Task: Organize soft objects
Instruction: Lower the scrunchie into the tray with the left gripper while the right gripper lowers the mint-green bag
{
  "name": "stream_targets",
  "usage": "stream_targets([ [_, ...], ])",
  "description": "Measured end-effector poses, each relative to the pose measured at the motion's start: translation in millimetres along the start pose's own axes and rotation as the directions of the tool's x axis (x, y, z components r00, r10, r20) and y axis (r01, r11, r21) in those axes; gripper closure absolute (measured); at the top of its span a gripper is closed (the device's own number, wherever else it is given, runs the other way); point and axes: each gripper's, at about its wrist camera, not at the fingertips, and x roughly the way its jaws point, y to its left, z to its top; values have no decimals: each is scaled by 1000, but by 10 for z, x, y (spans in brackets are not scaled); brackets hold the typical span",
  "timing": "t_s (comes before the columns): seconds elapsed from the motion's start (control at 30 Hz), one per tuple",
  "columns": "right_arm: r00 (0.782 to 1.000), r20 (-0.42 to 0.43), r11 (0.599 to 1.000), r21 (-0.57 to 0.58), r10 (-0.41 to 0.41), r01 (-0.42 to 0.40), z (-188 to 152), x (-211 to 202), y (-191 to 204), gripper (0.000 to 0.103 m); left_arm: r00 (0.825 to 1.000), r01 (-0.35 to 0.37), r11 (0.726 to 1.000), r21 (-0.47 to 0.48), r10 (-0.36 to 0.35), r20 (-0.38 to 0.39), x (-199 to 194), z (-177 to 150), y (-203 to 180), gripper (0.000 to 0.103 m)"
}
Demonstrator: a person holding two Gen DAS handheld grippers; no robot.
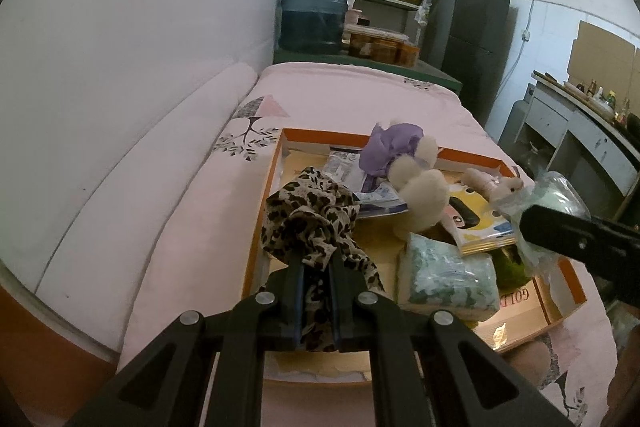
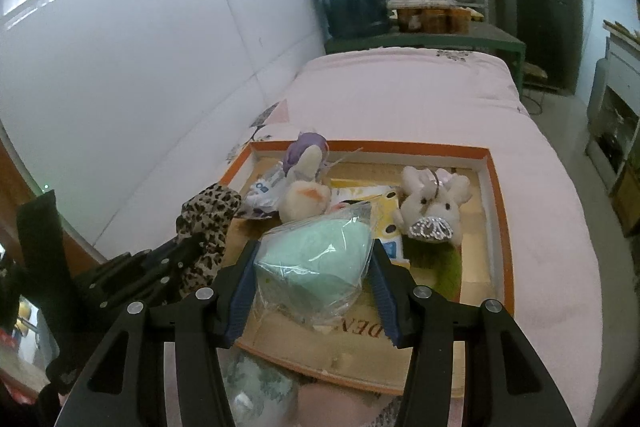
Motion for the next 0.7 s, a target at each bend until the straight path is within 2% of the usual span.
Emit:
stream_targets([
  [0.23, 1000, -11, 999, -34, -16, 15, 61, 175, 12, 49, 1000, -8, 1000, 11, 8, -11, 44, -35, 24, 93],
  [0.7, 997, -51, 993, -103, -59, 54, 143, 545, 34, 49, 999, 21, 1000, -1, -21, -25, 76, -44, 58, 93],
])
